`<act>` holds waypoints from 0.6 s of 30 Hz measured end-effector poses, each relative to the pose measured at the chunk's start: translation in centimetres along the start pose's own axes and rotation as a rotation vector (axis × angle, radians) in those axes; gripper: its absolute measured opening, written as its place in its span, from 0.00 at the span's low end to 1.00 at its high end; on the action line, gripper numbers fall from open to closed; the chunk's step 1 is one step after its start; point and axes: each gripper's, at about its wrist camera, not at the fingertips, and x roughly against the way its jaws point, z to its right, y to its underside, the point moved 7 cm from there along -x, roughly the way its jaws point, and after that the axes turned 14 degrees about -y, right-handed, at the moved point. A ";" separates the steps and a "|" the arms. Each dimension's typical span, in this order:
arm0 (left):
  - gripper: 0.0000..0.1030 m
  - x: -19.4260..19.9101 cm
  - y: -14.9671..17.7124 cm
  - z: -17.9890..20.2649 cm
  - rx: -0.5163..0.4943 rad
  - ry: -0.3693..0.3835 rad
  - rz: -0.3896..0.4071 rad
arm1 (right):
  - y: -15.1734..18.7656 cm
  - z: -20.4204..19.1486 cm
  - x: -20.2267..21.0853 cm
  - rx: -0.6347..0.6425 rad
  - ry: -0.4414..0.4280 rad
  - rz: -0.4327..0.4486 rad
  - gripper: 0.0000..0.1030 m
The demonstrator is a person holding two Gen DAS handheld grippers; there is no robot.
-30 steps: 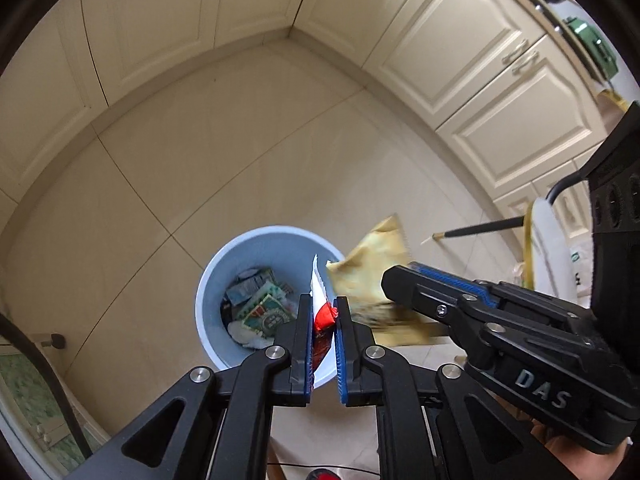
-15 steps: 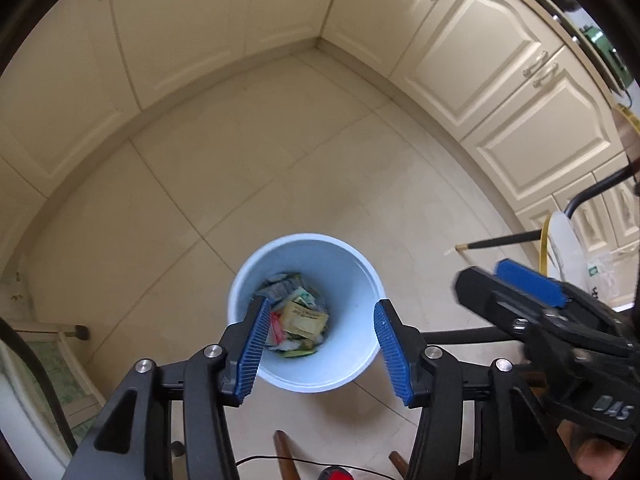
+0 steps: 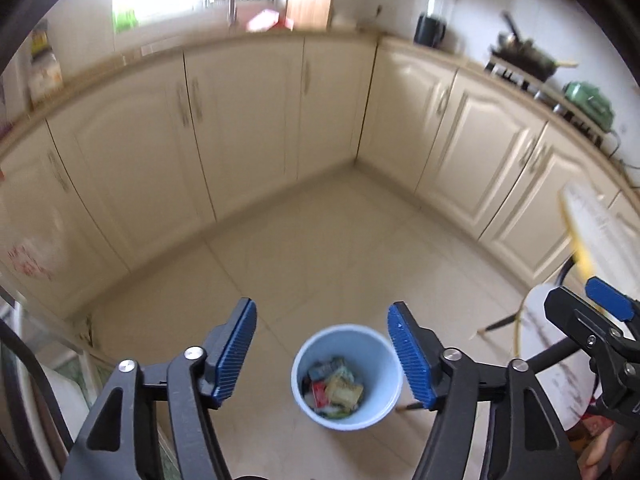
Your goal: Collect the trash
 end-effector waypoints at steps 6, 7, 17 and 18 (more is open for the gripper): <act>0.83 8.9 0.2 2.5 -0.019 0.005 0.199 | -1.9 -2.1 9.8 0.056 0.077 0.159 1.00; 0.87 10.0 0.4 2.8 -0.021 0.006 0.229 | -2.0 -2.3 11.9 0.066 0.093 0.192 1.00; 0.97 23.4 5.6 3.6 0.020 0.050 0.487 | -2.3 -5.8 28.2 0.115 0.224 0.426 1.00; 0.99 24.5 6.8 3.6 0.023 0.052 0.498 | -2.2 -6.3 29.6 0.119 0.230 0.444 1.00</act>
